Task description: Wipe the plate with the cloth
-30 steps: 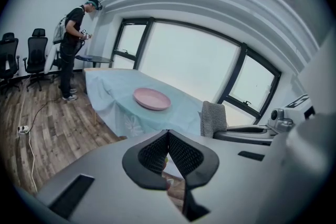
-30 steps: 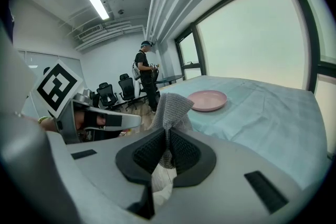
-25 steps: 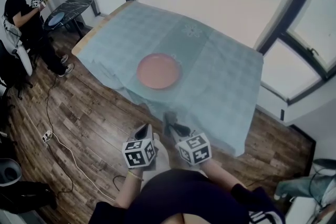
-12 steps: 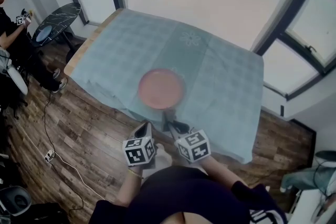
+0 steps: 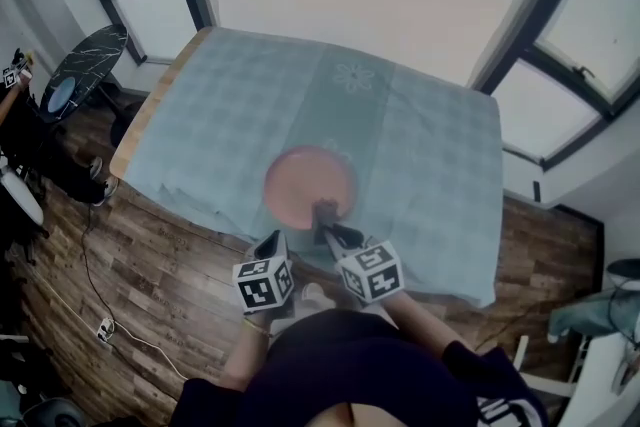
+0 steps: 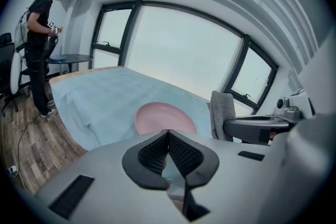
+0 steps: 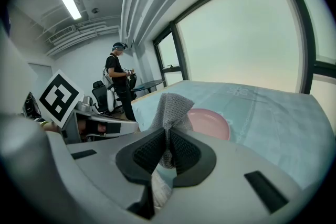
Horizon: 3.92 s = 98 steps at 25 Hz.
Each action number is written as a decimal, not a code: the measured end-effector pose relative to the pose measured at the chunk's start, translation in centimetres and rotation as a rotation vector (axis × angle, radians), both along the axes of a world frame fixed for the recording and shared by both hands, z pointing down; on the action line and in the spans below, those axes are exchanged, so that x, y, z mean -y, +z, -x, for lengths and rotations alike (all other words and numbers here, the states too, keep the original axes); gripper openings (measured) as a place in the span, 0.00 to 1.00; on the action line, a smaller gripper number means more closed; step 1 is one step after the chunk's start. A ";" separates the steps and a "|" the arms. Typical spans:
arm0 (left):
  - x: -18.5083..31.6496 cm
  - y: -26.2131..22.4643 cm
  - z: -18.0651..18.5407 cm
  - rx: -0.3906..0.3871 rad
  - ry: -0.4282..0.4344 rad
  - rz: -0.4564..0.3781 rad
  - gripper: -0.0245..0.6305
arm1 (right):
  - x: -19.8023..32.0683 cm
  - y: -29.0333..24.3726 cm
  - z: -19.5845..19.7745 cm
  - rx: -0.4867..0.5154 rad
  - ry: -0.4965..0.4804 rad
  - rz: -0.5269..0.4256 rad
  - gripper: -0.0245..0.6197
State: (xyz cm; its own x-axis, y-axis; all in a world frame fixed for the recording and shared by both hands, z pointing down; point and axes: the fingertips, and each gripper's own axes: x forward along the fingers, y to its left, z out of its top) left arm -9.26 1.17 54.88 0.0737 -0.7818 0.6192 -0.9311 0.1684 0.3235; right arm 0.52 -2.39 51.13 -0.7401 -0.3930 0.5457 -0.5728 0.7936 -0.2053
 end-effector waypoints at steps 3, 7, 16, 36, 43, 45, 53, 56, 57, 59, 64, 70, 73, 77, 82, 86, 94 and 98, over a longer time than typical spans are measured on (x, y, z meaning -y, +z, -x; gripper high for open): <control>1.4 0.4 1.0 0.003 0.022 0.005 0.06 | 1.3 0.5 0.8 0.001 0.025 0.008 0.09; 3.0 1.2 2.3 0.005 0.045 0.018 0.06 | 2.8 1.0 1.9 -0.012 0.041 0.013 0.09; 5.6 2.9 4.6 0.017 0.067 0.053 0.06 | 6.4 1.7 3.3 -0.037 0.105 0.005 0.09; 9.0 9.2 7.3 -0.004 0.055 0.197 0.14 | 14.0 7.6 4.0 -0.219 0.110 0.022 0.09; 10.6 11.0 7.9 -0.015 0.082 0.238 0.19 | 16.4 10.4 4.8 -0.278 0.108 0.074 0.09; 10.9 11.5 8.0 -0.011 0.086 0.250 0.19 | 17.0 11.1 5.1 -0.291 0.108 0.086 0.09; 11.4 12.9 8.4 -0.009 0.096 0.283 0.18 | 18.4 13.4 6.1 -0.345 0.098 0.112 0.09; 11.7 12.9 8.3 -0.006 0.111 0.280 0.15 | 18.7 14.2 6.3 -0.367 0.099 0.128 0.09; 11.7 13.0 8.3 -0.005 0.114 0.279 0.15 | 18.8 14.4 6.3 -0.373 0.099 0.134 0.09; 11.7 13.0 8.2 -0.011 0.116 0.278 0.14 | 19.0 14.7 6.3 -0.384 0.102 0.138 0.09; 11.8 12.9 8.3 -0.018 0.123 0.278 0.14 | 19.4 15.7 6.4 -0.419 0.104 0.149 0.09; 11.7 13.0 8.3 -0.021 0.119 0.275 0.14 | 19.1 16.9 6.3 -0.456 0.100 0.166 0.09; 11.7 13.0 8.2 -0.020 0.122 0.274 0.14 | 19.2 17.1 6.2 -0.467 0.099 0.168 0.09; 11.8 13.0 8.2 -0.018 0.122 0.275 0.14 | 19.3 17.4 6.5 -0.476 0.092 0.169 0.09; 11.7 13.1 8.2 -0.016 0.122 0.278 0.14 | 19.3 17.4 7.2 -0.490 0.071 0.148 0.09; 11.8 13.0 8.3 -0.019 0.123 0.280 0.14 | 18.8 17.4 8.6 -0.484 0.034 0.143 0.09; 11.7 13.0 8.3 -0.023 0.117 0.280 0.14 | 17.8 17.2 10.0 -0.474 -0.018 0.138 0.09; 11.7 13.1 8.3 -0.025 0.114 0.280 0.14 | 16.9 17.3 11.0 -0.463 -0.057 0.142 0.09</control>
